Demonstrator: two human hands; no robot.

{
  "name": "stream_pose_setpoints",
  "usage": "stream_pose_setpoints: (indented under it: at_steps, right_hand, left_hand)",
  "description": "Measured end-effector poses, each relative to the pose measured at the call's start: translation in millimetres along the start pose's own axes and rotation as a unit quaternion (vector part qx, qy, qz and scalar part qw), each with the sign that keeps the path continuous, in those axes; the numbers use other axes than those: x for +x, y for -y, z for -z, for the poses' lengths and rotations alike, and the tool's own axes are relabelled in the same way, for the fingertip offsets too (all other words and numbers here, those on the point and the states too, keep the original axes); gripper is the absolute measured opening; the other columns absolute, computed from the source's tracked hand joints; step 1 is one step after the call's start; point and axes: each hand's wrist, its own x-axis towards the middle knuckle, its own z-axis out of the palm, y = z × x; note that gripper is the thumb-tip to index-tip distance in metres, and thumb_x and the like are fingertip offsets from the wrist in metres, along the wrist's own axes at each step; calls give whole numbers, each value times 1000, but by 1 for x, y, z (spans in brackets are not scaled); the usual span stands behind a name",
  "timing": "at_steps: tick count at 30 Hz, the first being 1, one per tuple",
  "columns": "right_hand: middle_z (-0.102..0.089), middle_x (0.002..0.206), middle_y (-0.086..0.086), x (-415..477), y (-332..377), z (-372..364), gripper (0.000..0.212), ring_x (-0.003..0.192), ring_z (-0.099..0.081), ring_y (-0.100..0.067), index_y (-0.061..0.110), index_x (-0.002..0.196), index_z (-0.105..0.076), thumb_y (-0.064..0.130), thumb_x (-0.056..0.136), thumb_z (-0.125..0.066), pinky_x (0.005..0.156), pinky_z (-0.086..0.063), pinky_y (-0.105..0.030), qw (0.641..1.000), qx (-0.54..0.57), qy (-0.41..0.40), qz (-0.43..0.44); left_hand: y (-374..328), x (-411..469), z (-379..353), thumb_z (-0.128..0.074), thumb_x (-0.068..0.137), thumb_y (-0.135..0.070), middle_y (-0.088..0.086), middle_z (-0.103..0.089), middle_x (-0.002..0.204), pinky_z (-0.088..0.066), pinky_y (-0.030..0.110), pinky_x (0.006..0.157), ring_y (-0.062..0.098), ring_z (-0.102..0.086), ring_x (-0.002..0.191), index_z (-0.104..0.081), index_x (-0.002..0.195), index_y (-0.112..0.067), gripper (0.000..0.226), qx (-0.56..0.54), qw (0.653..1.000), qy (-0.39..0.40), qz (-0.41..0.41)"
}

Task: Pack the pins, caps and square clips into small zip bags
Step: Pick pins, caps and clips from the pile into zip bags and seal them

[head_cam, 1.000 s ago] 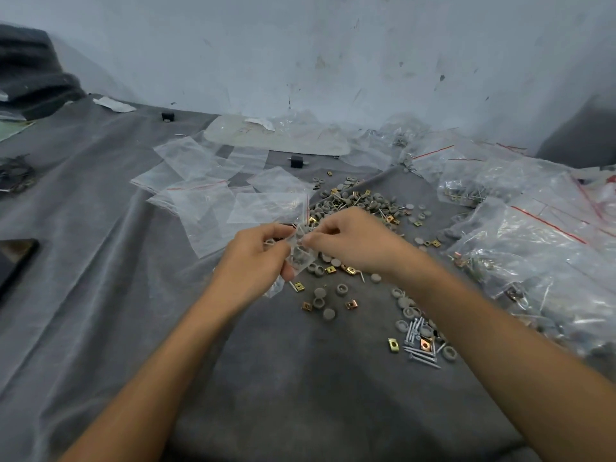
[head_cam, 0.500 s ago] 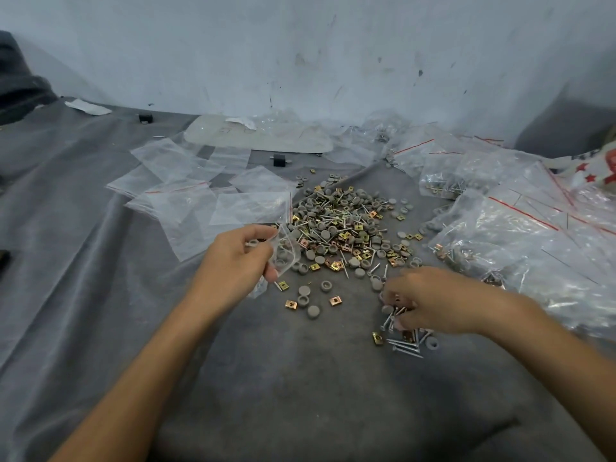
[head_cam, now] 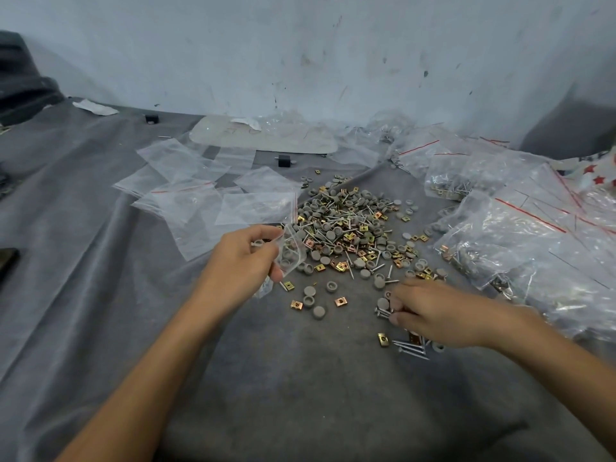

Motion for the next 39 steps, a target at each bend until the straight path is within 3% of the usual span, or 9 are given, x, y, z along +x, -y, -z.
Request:
stream_pose_setpoints:
  at_steps: [5, 9, 16, 21, 25, 28, 30, 34, 39]
  right_hand:
    - [-53, 101, 1, 3, 1, 5, 20, 91, -51, -16, 18, 101, -48, 37, 107, -41, 85, -42, -34, 998, 5, -52, -27]
    - [-60, 83, 9, 6, 1, 24, 13, 75, -55, -7, 21, 97, -58, 31, 103, -54, 69, -45, -27, 996, 36, -73, -23]
    - [-68, 86, 9, 10, 13, 56, 9, 81, -63, -9, 25, 94, -65, 29, 100, -59, 76, -52, -35, 988, 74, -136, 24]
    - [-62, 77, 15, 31, 53, 73, 5, 76, -58, -5, 30, 98, -64, 32, 99, -59, 69, -43, -27, 960, 154, -216, 92]
    - [-55, 71, 15, 58, 89, 80, 13, 67, -50, 0, 24, 98, -67, 33, 100, -58, 61, -36, -24, 963, 120, -211, 118]
    - [-60, 74, 11, 59, 88, 85, 19, 72, -55, -8, 20, 92, -70, 34, 99, -59, 64, -37, -28, 960, 109, -230, 116]
    - [-66, 77, 8, 51, 74, 86, 19, 74, -59, -10, 18, 89, -72, 31, 97, -60, 65, -42, -30, 969, 80, -213, 97]
    - [-72, 83, 1, 39, 53, 67, 13, 81, -67, -19, 17, 87, -72, 26, 91, -63, 76, -56, -35, 996, -79, -30, 23]
    - [-64, 114, 3, 53, 66, 43, 32, 105, -58, -16, 23, 119, -66, 42, 92, -67, 86, -47, -32, 996, 17, -45, 79]
  left_hand:
    - [0, 0, 0, -53, 94, -24, 2, -73, 64, -37, 22, 43, 11, -41, 45, -64, 104, -42, 24, 0, 1000, 4, -4]
    - [-1, 1, 0, -53, 95, -22, 2, -73, 64, -37, 21, 44, 11, -42, 45, -64, 106, -41, 25, 3, 1000, 4, -4]
    - [-2, 1, 1, -53, 96, -20, 1, -73, 64, -39, 24, 45, 9, -43, 46, -64, 108, -41, 26, 10, 1000, 4, -3]
    - [-4, 1, -2, -54, 97, -21, 1, -73, 63, -39, 25, 49, 6, -45, 44, -64, 113, -38, 25, 14, 1000, 4, -1]
    - [-5, 0, -1, -54, 96, -17, 2, -72, 60, -38, 22, 45, 6, -43, 42, -65, 111, -36, 27, 15, 1000, -5, -5]
    - [-5, 1, 3, -54, 95, -17, 3, -72, 61, -38, 23, 45, 9, -42, 44, -66, 114, -34, 28, 8, 1000, -8, -7]
    - [-4, 2, 4, -54, 95, -19, 2, -72, 62, -39, 26, 50, 11, -43, 47, -66, 116, -34, 28, 6, 1000, -14, -4]
    - [-4, 3, 4, -54, 97, -21, 2, -73, 64, -39, 27, 51, 14, -42, 49, -66, 117, -35, 27, 4, 1000, -11, -2]
    - [-4, 1, 3, -54, 97, -19, 2, -73, 63, -37, 26, 50, 12, -41, 46, -66, 117, -34, 27, 3, 1000, -12, -2]
